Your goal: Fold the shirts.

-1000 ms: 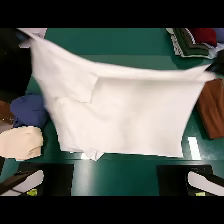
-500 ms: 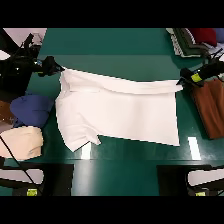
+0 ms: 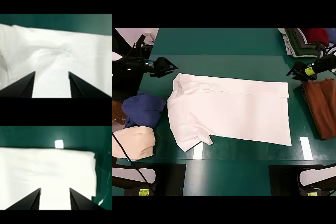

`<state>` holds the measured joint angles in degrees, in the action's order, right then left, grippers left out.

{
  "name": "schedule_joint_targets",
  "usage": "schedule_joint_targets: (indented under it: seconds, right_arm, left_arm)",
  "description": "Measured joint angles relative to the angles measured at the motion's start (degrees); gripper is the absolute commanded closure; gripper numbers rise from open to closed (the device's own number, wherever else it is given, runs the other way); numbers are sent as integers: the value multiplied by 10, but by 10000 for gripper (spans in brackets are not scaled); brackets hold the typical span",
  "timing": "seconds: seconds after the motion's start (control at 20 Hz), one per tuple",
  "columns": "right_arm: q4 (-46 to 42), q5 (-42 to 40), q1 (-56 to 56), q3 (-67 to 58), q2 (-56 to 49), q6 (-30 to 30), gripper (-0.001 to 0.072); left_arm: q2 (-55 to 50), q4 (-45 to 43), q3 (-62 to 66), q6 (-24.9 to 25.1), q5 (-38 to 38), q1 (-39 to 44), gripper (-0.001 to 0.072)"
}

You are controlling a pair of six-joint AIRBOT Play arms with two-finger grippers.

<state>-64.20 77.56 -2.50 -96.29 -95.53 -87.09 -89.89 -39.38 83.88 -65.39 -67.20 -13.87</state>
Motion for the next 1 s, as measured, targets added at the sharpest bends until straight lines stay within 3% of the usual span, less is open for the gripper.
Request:
schedule_joint_targets:
  seconds: [0.2,0.35,0.65,0.7,1.0]
  right_arm:
    - [1,29,-2,82,71,31,304]
    - [2,36,-2,170,136,46,304]
    - [2,40,-3,315,248,68,304]
    - [2,40,-3,330,261,70,304]
    - [17,40,-3,378,306,80,304]
  left_arm:
    - [58,-119,-50,-35,-67,-8,228]
    - [134,-176,-158,-52,-85,-10,228]
    - [292,-234,-378,-79,-63,-11,224]
    - [306,-243,-402,-84,-57,-11,198]
    - [338,-271,-488,-113,1,-11,199]
